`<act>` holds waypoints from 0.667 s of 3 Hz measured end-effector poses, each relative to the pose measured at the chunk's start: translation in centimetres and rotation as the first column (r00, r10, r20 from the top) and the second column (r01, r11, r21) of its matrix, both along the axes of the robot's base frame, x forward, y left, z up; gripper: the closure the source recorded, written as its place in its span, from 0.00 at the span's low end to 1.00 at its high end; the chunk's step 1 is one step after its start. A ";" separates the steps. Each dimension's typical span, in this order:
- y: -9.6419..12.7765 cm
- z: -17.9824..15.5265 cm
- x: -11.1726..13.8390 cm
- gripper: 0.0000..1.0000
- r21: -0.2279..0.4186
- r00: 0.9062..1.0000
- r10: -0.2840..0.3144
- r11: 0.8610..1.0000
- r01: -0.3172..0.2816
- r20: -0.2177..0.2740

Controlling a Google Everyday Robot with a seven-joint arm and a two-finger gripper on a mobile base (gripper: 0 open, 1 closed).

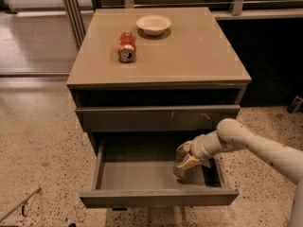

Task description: Place water bottle into middle drawer

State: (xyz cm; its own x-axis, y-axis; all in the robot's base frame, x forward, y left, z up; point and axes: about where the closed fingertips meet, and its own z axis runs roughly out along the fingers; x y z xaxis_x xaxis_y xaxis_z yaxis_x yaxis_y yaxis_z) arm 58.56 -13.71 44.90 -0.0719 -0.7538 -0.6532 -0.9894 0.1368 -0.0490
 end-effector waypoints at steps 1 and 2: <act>0.0 0.0 0.0 0.58 0.000 1.000 0.000 1.000 0.000 0.000; 0.0 0.0 0.0 0.34 0.000 1.000 0.000 1.000 0.000 0.000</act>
Offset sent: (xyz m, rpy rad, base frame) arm 0.0000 0.0000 0.0000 0.0000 0.0000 0.0000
